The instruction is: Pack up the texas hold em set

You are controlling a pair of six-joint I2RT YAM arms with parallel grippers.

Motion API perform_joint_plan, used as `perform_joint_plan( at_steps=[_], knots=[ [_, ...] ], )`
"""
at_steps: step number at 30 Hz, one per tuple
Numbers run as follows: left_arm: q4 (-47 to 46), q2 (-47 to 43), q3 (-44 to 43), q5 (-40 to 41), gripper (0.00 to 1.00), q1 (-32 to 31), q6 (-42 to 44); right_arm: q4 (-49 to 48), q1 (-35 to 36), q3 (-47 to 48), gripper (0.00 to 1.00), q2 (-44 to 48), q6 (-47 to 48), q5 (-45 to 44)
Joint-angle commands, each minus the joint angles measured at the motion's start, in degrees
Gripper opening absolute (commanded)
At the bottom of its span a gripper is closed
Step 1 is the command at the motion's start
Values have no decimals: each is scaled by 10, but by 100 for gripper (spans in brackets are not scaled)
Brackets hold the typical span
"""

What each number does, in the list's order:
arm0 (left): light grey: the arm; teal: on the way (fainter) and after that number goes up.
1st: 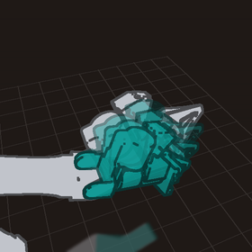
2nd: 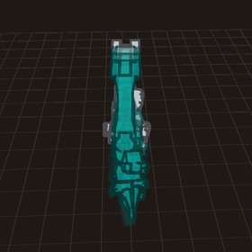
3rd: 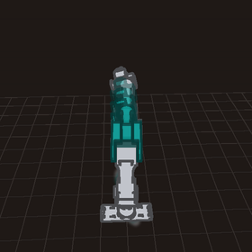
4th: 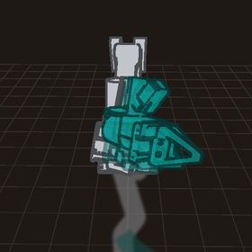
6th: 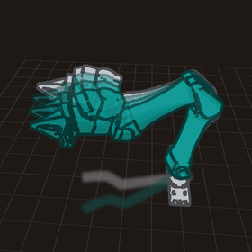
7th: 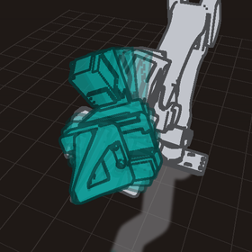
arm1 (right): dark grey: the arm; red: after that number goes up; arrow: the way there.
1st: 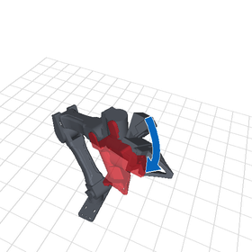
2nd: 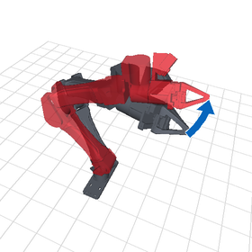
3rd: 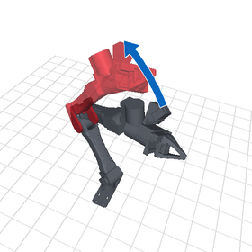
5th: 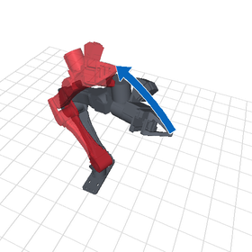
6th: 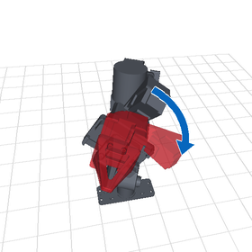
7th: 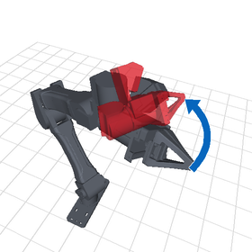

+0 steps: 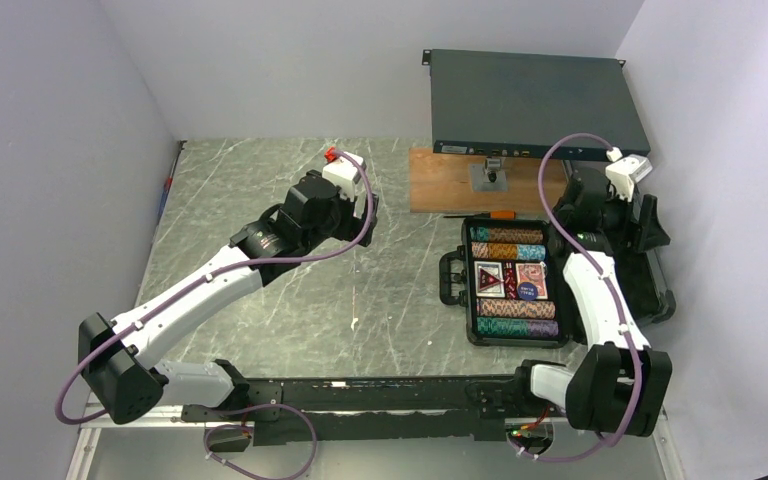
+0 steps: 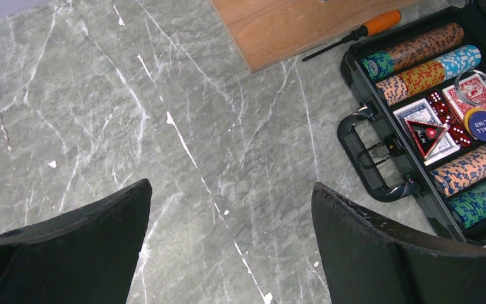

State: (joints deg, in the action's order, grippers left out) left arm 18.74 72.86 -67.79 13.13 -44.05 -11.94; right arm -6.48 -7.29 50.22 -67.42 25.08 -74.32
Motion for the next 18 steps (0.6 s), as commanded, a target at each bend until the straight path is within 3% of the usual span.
perform_joint_plan(
  at_steps=[1,7,11,15,18],
  knots=[
    [-3,-20,-4,4,98,2,-6,170,7,42,77,-4,-149,39],
    [-6,-23,-1,13,98,1,-3,346,19,116,81,-59,-278,80],
    [-2,-17,-2,17,98,1,-1,283,19,79,93,-45,-249,57],
    [-2,-15,-2,20,98,1,1,262,16,61,93,-44,-230,46],
    [-3,-16,0,26,99,2,3,238,13,62,88,-42,-223,29]
  ],
)
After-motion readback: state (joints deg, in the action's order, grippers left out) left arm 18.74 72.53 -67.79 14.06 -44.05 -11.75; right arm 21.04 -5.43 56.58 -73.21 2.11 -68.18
